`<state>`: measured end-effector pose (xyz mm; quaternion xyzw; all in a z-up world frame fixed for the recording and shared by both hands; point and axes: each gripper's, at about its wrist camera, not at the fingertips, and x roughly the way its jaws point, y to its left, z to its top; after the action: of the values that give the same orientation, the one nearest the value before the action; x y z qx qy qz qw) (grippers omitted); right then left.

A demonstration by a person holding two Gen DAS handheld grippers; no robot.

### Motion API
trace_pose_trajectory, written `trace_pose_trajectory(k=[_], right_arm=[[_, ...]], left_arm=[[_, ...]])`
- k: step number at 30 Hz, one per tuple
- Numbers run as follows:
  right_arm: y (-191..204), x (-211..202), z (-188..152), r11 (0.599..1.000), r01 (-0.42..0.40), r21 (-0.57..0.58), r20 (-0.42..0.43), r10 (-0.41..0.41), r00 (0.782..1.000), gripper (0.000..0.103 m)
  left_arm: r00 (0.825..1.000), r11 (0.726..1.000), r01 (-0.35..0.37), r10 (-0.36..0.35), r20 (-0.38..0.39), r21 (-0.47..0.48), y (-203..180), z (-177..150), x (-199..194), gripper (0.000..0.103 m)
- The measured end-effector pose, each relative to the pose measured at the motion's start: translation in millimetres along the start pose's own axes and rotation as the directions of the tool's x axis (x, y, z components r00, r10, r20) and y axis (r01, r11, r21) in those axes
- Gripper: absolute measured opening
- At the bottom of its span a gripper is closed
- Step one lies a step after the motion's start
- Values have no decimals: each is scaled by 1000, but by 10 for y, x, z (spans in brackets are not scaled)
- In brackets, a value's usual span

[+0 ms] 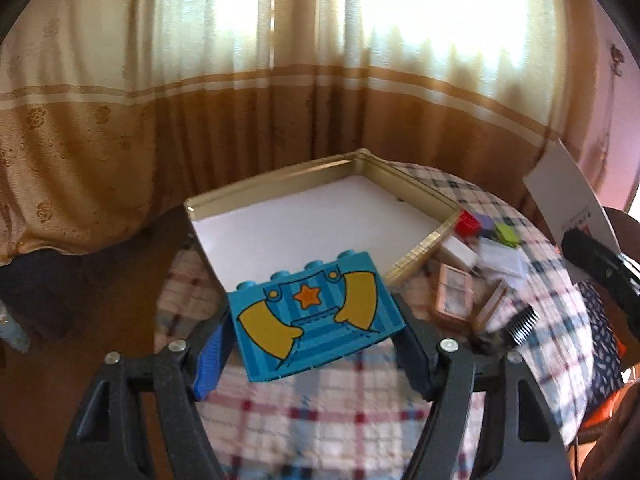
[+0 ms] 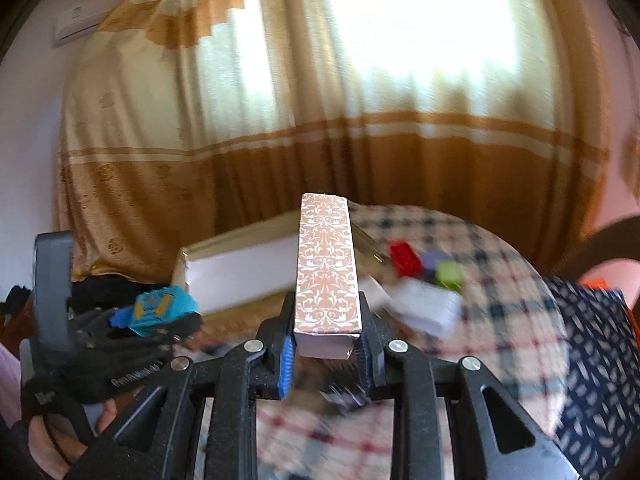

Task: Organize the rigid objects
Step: 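Lift and carry the blue brick and patterned box over the gold tray, then lower the blue brick with left tool while right tool releases its box into tray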

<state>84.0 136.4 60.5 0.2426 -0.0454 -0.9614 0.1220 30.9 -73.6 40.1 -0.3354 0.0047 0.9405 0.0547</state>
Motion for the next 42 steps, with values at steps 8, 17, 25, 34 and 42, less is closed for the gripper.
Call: trace_pose_trajectory(k=[8,17,25,34,42], right_arm=[[393,620,189,999,-31,-13,-11,31,999,28],[500,1106,190,1000,-7,-10,-49,7,999,28],[530,1331,120,1000,-7,-30,-87,4,996,28],[449,1249,-12,1000,-25,-2,24,25,999,72],[342,649,-115,988,153,20,207,-153,966,77]], left_arm=[[997,996,-82,81,-17,-44,165,199,344,73],[991,992,-121,118,-60,-41,170,229,661,64],[986,988,-151,150,-65,-14,152,217,830,64],[962,965,-259,261,79,-36,128,121,548,103],[954,944,-276,292,68,-181,338,-46,386,103]])
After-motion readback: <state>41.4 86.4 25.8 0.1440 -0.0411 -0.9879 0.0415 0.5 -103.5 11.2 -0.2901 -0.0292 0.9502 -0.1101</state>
